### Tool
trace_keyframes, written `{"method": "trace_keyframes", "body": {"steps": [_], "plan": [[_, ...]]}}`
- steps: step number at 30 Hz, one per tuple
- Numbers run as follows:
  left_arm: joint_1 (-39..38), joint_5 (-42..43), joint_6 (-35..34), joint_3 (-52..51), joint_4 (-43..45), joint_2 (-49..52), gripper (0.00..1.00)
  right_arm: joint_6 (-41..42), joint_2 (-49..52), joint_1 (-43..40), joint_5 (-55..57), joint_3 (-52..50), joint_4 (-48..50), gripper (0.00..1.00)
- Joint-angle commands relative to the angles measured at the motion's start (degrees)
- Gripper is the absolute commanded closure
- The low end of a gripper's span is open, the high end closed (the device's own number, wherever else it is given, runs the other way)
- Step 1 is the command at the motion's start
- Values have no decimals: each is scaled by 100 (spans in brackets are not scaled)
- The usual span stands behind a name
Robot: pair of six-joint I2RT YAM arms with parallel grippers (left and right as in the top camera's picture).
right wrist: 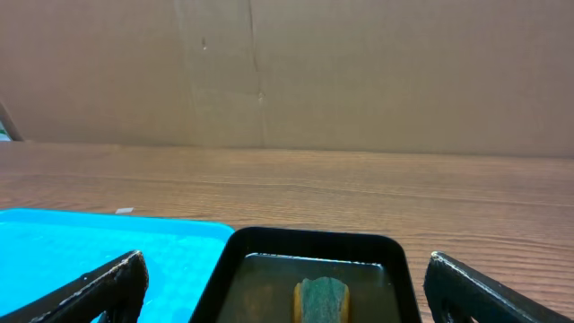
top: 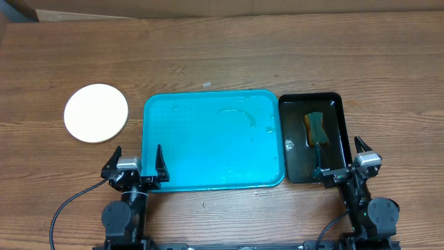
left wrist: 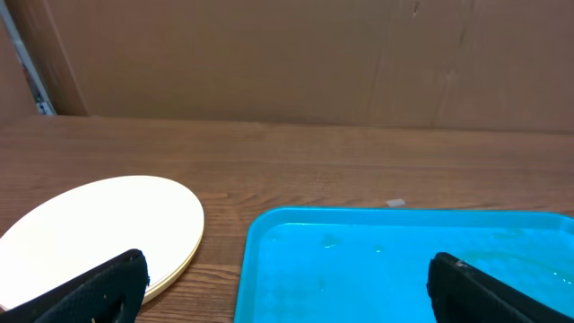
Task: Clean dirty plates on tray and stack at the side
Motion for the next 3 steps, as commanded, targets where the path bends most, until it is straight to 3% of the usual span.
{"method": "trace_keyframes", "body": {"steps": [1,3], "plan": [[-46,-76,85,-9,-15,17,0,-24,-57,-22,52,-59,31,0],[-46,-76,85,-9,-15,17,0,-22,-57,-22,52,-59,31,0]]}}
